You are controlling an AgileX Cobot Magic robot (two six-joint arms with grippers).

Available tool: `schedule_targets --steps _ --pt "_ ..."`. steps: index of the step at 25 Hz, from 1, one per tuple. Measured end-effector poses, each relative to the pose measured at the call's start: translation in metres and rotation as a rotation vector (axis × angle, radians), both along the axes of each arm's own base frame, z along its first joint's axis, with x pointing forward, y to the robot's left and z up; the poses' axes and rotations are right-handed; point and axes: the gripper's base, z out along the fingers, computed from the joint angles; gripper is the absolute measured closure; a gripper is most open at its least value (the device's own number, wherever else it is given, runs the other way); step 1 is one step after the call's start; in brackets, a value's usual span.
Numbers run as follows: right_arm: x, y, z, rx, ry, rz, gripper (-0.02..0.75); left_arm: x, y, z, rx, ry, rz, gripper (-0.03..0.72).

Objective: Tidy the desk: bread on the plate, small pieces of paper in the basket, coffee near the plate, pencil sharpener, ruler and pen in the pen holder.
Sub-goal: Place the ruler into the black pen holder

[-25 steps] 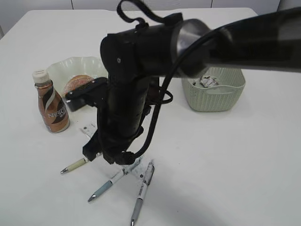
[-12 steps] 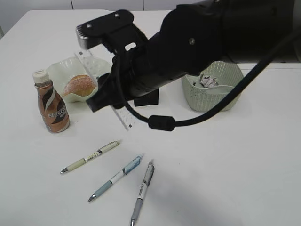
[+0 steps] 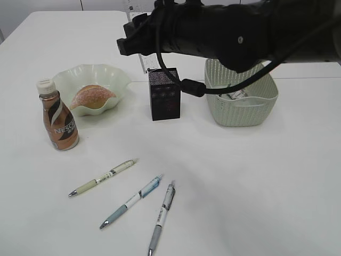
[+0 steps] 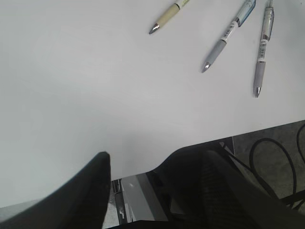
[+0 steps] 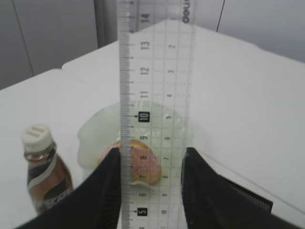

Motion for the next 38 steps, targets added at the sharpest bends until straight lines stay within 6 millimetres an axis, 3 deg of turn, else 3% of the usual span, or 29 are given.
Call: schedule_targets --steps 11,18,22,27,38 --pt "0.051 -0.01 -0.06 0.072 -0.175 -0.103 0.467 0.001 0.005 -0.001 0.055 -0.01 -0.001 0.239" --pt "0.083 -0.007 -0.068 0.079 -0.213 -0.134 0.467 0.001 0.006 -0.001 0.076 -0.012 -0.001 0.239" --pt "0.095 -0.005 -0.07 0.072 -0.229 -0.148 0.467 0.001 0.007 -0.001 0.077 -0.012 -0.001 0.239" --pt "0.106 -0.014 -0.088 0.075 -0.174 -0.198 0.467 0.001 0.007 -0.001 0.078 -0.012 -0.001 0.239" --pt "0.113 -0.019 -0.11 0.062 -0.132 -0.222 0.467 0.001 0.007 -0.001 0.078 -0.012 -0.001 0.239"
